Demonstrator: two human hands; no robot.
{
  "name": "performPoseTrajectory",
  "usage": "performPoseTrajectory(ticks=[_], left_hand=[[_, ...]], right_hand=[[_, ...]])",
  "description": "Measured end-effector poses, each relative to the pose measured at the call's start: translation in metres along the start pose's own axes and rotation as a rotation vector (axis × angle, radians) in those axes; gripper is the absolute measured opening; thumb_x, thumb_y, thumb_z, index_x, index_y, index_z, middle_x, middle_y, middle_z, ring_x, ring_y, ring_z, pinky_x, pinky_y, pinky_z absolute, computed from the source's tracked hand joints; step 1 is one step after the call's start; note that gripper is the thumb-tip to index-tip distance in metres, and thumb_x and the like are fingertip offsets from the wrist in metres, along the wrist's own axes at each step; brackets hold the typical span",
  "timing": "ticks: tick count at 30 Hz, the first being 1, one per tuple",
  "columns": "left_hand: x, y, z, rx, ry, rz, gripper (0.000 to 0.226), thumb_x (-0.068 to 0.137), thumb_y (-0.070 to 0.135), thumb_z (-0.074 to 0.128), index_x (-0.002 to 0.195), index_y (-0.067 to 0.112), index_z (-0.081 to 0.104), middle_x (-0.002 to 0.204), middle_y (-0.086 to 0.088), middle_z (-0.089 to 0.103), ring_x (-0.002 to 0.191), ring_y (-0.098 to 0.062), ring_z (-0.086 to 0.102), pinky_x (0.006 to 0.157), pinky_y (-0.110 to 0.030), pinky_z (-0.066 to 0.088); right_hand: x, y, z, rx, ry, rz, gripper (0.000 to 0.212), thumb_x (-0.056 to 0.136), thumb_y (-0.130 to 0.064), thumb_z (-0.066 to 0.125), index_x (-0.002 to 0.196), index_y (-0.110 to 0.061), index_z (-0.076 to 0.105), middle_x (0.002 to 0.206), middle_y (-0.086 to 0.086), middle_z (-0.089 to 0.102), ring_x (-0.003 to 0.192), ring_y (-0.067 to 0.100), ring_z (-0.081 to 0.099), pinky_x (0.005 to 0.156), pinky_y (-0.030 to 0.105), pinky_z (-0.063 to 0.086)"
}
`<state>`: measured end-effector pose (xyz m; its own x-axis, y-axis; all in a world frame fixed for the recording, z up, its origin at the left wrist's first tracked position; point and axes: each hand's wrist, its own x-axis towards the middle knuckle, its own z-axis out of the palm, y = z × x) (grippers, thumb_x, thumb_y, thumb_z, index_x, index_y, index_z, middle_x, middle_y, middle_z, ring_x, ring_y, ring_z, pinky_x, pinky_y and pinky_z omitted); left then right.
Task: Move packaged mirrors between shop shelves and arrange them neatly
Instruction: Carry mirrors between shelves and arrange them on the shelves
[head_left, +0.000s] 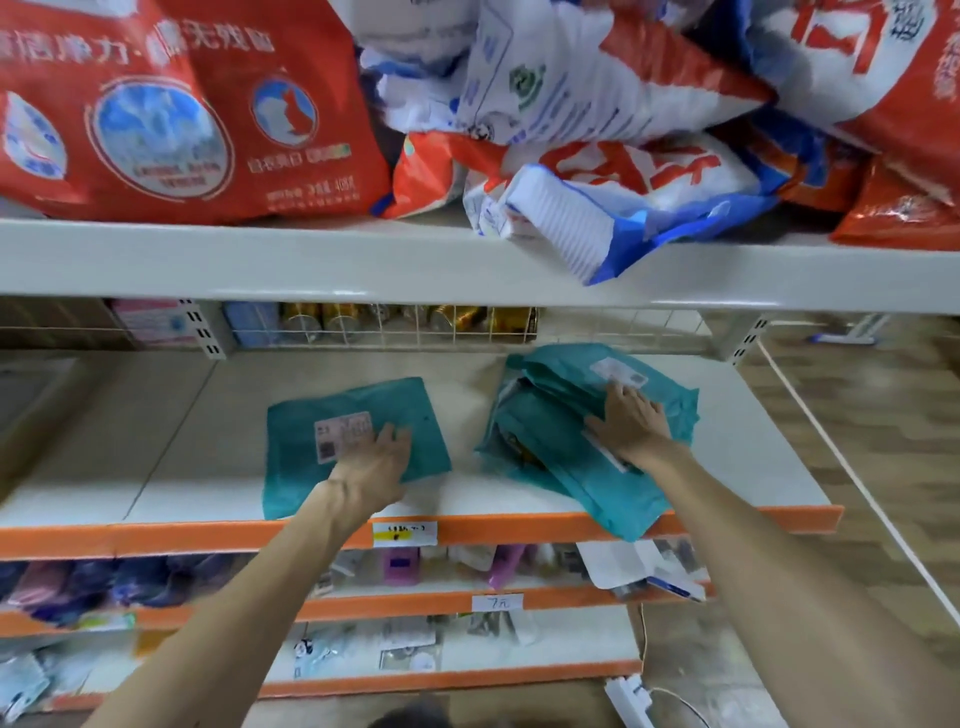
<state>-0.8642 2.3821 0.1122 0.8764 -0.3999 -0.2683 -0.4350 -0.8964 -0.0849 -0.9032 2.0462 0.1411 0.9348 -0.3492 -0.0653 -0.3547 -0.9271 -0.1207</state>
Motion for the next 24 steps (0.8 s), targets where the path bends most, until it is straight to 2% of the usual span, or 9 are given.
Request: performPoseTrajectory(ticks=[2,4,8,11,14,17,19,21,24], left_hand=[[-0.001,0.0,0.0,-0.036,0.017,0.001,0.067,0.085,0.019,0.062,0.142,0.01,0.028,0.137,-0.009,0.043,0.122,-0.028,0.048,0.09,-0.039,0.051],[-0.001,-0.002,-0.001,-0.088,0.027,0.001,0.066,0.082,0.019,0.066,0.138,0.012,0.032,0.132,-0.006,0.047,0.117,-0.026,0.05,0.087,-0.04,0.053],[-0.003,0.002,-0.007,-0.08,0.031,-0.017,0.064,0.085,0.02,0.065,0.139,0.012,0.032,0.132,-0.004,0.048,0.112,-0.025,0.054,0.08,-0.036,0.053],[-0.005,0.007,-0.008,0.012,0.041,-0.032,0.062,0.088,0.018,0.06,0.142,0.008,0.03,0.134,-0.007,0.046,0.11,-0.025,0.054,0.077,-0.033,0.05],[-0.003,0.012,-0.009,0.161,0.059,-0.054,0.052,0.092,0.006,0.05,0.14,0.006,0.031,0.131,-0.008,0.048,0.108,-0.024,0.055,0.072,-0.03,0.047],[-0.004,0.016,-0.011,0.226,0.094,-0.05,0.046,0.092,0.001,0.048,0.136,0.007,0.035,0.125,-0.007,0.052,0.104,-0.021,0.057,0.068,-0.029,0.042],[-0.005,0.014,-0.008,0.216,0.115,-0.038,0.042,0.092,0.001,0.046,0.133,0.008,0.037,0.123,-0.006,0.053,0.103,-0.021,0.056,0.069,-0.029,0.046],[-0.006,0.012,-0.007,0.137,0.122,-0.031,0.041,0.093,0.002,0.042,0.133,0.009,0.035,0.123,-0.006,0.051,0.103,-0.021,0.055,0.074,-0.032,0.051],[-0.008,0.012,-0.004,0.094,0.105,-0.046,0.044,0.092,0.007,0.046,0.134,0.009,0.033,0.125,-0.006,0.049,0.107,-0.023,0.053,0.076,-0.034,0.051]], right_hand=[[-0.007,-0.006,0.0,-0.029,0.062,-0.009,0.055,0.091,-0.038,0.061,0.132,-0.006,0.043,0.128,0.011,0.058,0.115,0.028,0.056,0.098,0.042,0.043],[-0.016,-0.015,-0.005,-0.14,0.123,-0.053,0.05,0.091,-0.036,0.065,0.128,-0.007,0.047,0.12,0.008,0.063,0.107,0.024,0.062,0.093,0.037,0.045],[-0.032,-0.031,-0.012,-0.28,0.129,-0.091,0.032,0.098,-0.016,0.055,0.128,-0.009,0.049,0.124,0.006,0.065,0.111,0.022,0.063,0.089,0.033,0.044],[-0.045,-0.039,-0.022,-0.285,0.129,-0.091,0.034,0.094,-0.002,0.052,0.126,-0.009,0.048,0.12,0.006,0.065,0.11,0.023,0.063,0.087,0.033,0.046],[-0.053,-0.045,-0.04,-0.231,0.187,-0.111,0.036,0.09,-0.003,0.057,0.124,-0.01,0.047,0.116,0.005,0.065,0.108,0.024,0.062,0.087,0.034,0.045],[-0.056,-0.05,-0.071,-0.15,0.28,-0.081,0.031,0.09,-0.015,0.064,0.117,-0.012,0.048,0.107,0.004,0.068,0.1,0.026,0.065,0.082,0.037,0.046],[-0.056,-0.05,-0.091,0.055,0.387,-0.004,0.021,0.098,-0.024,0.052,0.113,-0.009,0.05,0.102,0.01,0.067,0.095,0.033,0.064,0.073,0.039,0.043],[-0.054,-0.046,-0.106,0.369,0.437,0.115,0.022,0.1,-0.026,0.044,0.104,-0.007,0.054,0.095,0.015,0.065,0.088,0.037,0.06,0.068,0.038,0.04],[-0.048,-0.034,-0.1,0.948,0.329,0.314,0.02,0.095,-0.019,0.05,0.077,-0.011,0.053,0.075,0.006,0.058,0.074,0.028,0.052,0.059,0.032,0.039]])
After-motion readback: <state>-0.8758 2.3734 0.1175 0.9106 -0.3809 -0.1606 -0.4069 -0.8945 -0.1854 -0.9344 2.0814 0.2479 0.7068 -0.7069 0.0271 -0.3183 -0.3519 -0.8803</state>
